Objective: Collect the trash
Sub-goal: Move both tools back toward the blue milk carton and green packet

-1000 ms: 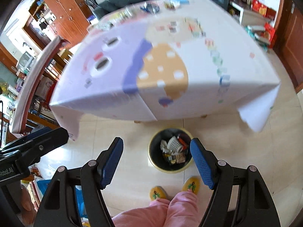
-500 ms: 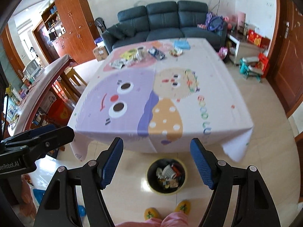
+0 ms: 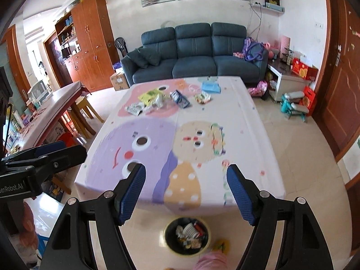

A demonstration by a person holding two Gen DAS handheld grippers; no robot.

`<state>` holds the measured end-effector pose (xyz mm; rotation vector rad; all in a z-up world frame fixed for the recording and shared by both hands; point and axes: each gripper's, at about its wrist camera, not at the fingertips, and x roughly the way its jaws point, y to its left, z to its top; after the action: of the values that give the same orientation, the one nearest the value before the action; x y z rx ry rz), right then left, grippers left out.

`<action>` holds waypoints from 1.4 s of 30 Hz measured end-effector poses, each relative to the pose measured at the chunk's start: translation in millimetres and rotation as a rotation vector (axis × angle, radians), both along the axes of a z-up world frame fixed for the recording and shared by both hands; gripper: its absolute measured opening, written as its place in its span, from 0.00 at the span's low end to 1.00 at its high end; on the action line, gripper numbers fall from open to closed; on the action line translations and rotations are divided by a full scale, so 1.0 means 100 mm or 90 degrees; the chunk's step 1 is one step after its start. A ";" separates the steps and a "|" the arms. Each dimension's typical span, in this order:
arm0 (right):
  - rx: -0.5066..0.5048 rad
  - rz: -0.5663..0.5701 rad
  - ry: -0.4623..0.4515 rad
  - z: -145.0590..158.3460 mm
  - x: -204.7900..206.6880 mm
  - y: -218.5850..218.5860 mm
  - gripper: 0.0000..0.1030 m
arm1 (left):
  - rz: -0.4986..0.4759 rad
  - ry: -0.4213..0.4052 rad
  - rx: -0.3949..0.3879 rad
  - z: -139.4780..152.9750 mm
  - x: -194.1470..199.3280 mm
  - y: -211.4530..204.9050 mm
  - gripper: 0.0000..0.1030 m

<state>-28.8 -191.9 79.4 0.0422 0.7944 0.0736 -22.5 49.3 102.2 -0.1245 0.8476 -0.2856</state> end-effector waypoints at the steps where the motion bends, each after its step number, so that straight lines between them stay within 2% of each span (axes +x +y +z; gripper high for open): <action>1: 0.002 0.005 -0.005 0.02 0.12 -0.05 0.74 | 0.011 -0.004 0.001 0.02 0.08 0.00 0.83; 3: 0.004 0.010 -0.010 0.06 0.36 -0.14 0.74 | 0.036 -0.006 -0.002 0.02 0.31 -0.01 0.83; 7: 0.008 0.024 -0.021 0.06 0.97 -0.36 0.77 | 0.084 0.025 -0.020 -0.05 0.95 -0.07 0.83; 15: -0.007 0.079 0.010 -0.10 2.57 -0.91 0.78 | 0.136 0.106 -0.033 -0.36 2.44 -0.43 0.83; 17: -0.003 0.097 0.029 -0.20 3.01 -1.05 0.78 | 0.139 0.123 -0.038 -0.48 2.82 -0.54 0.82; 20: -0.004 0.118 0.056 -0.41 3.67 -1.19 0.78 | 0.140 0.146 -0.029 -0.71 3.30 -0.68 0.76; 25: 0.002 0.157 0.129 -0.93 4.64 -1.27 0.78 | 0.153 0.210 -0.023 -1.21 4.00 -0.79 0.65; 28: 0.006 0.184 0.175 -1.26 4.99 -1.18 0.78 | 0.169 0.245 -0.035 -1.49 4.22 -0.76 0.63; 34: 0.005 0.238 0.245 -1.87 5.29 -0.84 0.78 | 0.200 0.290 -0.064 -1.88 4.54 -0.64 0.62; 42: -0.008 0.253 0.292 -2.31 5.67 -0.60 0.78 | 0.218 0.331 -0.086 -2.17 4.76 -0.60 0.62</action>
<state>538.1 -251.6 -151.5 -0.1163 1.2548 0.4467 453.6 -10.9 -115.2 -0.4791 1.3007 0.0191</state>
